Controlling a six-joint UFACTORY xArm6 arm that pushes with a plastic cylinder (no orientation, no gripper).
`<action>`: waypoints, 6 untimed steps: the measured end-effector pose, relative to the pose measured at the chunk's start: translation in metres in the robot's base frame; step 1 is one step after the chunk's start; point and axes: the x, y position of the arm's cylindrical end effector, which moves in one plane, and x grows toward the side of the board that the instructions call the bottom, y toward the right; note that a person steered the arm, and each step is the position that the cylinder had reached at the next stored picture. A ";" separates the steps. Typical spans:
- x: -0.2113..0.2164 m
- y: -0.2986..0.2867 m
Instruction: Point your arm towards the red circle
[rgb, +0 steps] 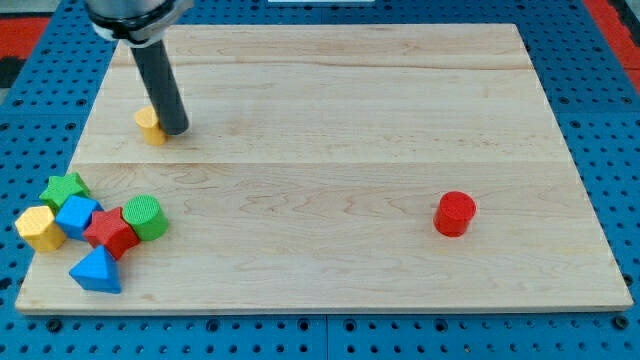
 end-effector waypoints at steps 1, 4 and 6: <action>-0.002 -0.024; 0.010 0.163; 0.037 0.303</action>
